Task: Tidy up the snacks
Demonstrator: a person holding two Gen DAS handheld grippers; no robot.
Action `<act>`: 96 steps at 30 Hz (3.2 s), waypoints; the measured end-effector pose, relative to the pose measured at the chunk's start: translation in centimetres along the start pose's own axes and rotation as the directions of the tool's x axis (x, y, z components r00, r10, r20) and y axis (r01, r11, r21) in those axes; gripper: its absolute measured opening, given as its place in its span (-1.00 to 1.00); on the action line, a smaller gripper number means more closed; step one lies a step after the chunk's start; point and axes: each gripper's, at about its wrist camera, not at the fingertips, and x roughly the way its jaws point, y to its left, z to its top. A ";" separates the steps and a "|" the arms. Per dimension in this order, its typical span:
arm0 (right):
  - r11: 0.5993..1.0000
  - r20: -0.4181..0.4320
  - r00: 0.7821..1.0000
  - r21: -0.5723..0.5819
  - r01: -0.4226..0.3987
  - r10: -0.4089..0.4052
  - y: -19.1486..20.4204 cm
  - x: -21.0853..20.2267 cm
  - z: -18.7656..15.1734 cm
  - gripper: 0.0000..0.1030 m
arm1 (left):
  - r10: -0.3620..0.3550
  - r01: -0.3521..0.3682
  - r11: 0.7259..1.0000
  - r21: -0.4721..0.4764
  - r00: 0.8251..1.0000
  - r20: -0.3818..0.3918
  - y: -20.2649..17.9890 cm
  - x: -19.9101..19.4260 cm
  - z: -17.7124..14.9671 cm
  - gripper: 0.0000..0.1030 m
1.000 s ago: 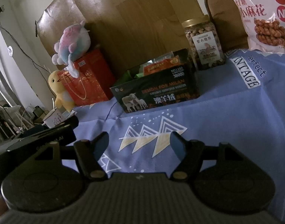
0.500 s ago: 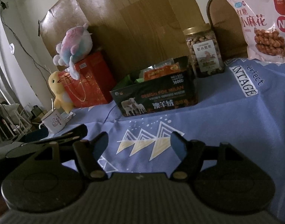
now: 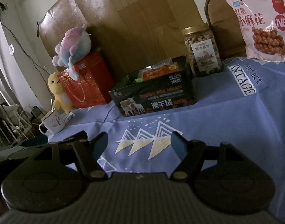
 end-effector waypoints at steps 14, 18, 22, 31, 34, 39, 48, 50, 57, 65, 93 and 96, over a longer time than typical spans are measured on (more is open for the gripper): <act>1.000 -0.004 1.000 0.004 0.000 0.000 0.0 0.1 -0.1 0.51 | -0.034 0.032 0.999 -0.023 0.997 -0.065 0.7 0.6 0.1 1.00; 1.000 -0.005 1.000 0.001 -0.001 0.001 0.0 0.1 -0.2 0.51 | -0.034 0.034 0.999 -0.002 0.996 -0.079 0.5 0.6 -0.1 1.00; 1.000 -0.007 1.000 0.001 -0.002 0.002 0.0 0.2 -0.2 0.51 | -0.037 0.038 0.999 0.010 0.995 -0.098 0.3 0.8 -0.2 1.00; 1.000 -0.010 1.000 0.002 -0.004 0.004 -0.1 0.3 -0.3 0.52 | -0.038 0.041 0.999 0.014 0.991 -0.131 0.3 1.2 -0.5 1.00; 1.000 -0.011 1.000 0.004 -0.004 0.004 -0.1 0.3 -0.3 0.52 | -0.030 0.033 0.999 0.021 0.990 -0.137 0.3 1.3 -0.6 1.00; 1.000 -0.013 1.000 0.005 -0.002 0.002 -0.1 0.4 -0.3 0.52 | -0.029 0.033 0.999 0.021 0.988 -0.152 0.3 1.5 -0.7 1.00; 1.000 -0.019 1.000 0.005 -0.002 0.002 -0.2 0.6 -0.4 0.52 | -0.009 0.013 1.000 0.028 0.990 -0.139 0.4 1.4 -0.7 1.00; 1.000 -0.019 1.000 0.005 -0.002 0.003 -0.1 0.6 -0.3 0.52 | 0.018 -0.014 0.999 0.036 0.994 -0.106 0.4 1.0 -0.7 1.00; 1.000 -0.018 1.000 0.005 -0.002 0.002 -0.1 0.6 -0.4 0.53 | 0.077 -0.078 0.995 0.065 0.997 0.018 0.1 -0.9 -0.2 1.00; 1.000 -0.018 1.000 0.005 -0.002 0.002 -0.1 0.5 -0.4 0.53 | 0.080 -0.081 0.994 0.078 0.997 0.014 -0.2 -0.8 -0.3 1.00; 1.000 -0.022 0.999 0.006 -0.023 0.023 -0.2 0.5 -0.3 0.53 | 0.007 0.000 0.997 0.072 0.996 -0.091 -0.3 0.4 -0.6 1.00; 0.999 -0.029 0.999 0.025 -0.027 0.028 -0.6 0.8 -0.3 0.53 | 0.011 -0.004 0.997 0.071 0.996 -0.092 -0.2 0.4 -0.5 1.00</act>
